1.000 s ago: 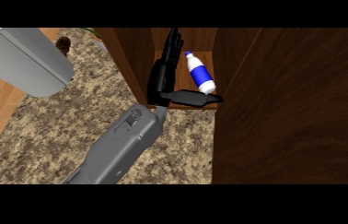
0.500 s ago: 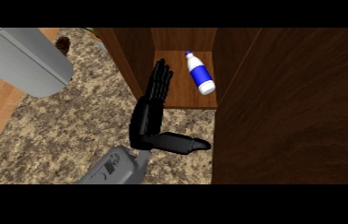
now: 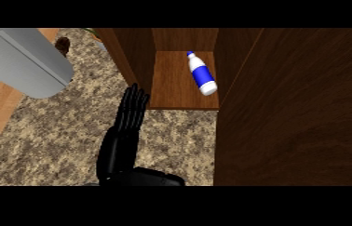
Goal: Pick up the bottled water, place it into the cabinet and close the cabinet
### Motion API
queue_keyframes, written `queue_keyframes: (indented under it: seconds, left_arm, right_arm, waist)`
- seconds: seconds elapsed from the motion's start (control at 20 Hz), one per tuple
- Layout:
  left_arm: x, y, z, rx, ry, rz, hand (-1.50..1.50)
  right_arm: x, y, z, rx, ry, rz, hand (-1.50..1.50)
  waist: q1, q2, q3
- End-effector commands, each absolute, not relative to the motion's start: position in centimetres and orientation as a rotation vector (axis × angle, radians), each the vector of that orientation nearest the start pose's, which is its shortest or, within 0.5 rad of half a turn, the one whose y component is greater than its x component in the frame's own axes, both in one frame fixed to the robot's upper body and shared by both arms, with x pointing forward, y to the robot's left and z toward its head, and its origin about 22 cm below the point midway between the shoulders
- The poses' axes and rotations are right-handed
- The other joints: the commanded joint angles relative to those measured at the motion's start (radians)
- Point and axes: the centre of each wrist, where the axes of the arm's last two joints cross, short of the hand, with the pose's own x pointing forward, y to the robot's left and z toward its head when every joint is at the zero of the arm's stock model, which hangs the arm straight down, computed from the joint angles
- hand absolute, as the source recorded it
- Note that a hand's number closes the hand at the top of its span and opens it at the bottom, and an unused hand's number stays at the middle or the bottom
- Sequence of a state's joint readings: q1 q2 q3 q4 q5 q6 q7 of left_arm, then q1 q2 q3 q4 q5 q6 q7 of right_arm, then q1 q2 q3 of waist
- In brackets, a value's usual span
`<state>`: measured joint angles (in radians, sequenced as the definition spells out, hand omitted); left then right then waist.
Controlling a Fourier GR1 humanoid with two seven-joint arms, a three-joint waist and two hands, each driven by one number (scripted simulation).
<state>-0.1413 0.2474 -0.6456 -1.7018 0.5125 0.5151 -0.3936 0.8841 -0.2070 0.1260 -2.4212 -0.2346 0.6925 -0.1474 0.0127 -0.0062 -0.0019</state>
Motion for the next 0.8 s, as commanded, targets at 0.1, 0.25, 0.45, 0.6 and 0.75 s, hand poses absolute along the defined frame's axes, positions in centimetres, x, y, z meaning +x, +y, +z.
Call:
queue_keyframes:
  seconds: [0.1, 0.25, 0.45, 0.6, 0.75]
  left_arm:
    - [18.0, 14.9, 3.7, -0.331, -1.872, 0.115, -1.50]
    - [17.8, 15.9, 3.9, -0.330, -1.884, 0.126, -1.50]
    - [16.6, 18.9, 3.9, -0.317, -1.891, 0.127, -1.50]
    - [17.5, 20.0, 4.9, -0.284, -1.924, 0.156, -1.50]
    - [15.8, 19.3, 4.9, -0.323, -1.896, 0.179, -1.50]
  right_arm:
    - [4.1, -23.2, 14.3, 0.543, -1.699, 0.562, 1.50]
    - [4.2, -22.3, 15.0, 0.589, -1.689, 0.616, 1.50]
    - [4.7, -20.4, 15.2, 0.588, -1.722, 0.606, 1.50]
    - [4.6, -18.9, 15.4, 0.615, -1.702, 0.671, 1.50]
    - [5.3, -17.4, 15.2, 0.627, -1.712, 0.682, 1.50]
  waist:
    - [-0.002, -0.001, -0.001]
    - [-0.004, -0.001, -0.002]
    - [0.007, -0.002, -0.004]
    - [-0.010, -0.004, -0.003]
    - [0.003, -0.006, -0.003]
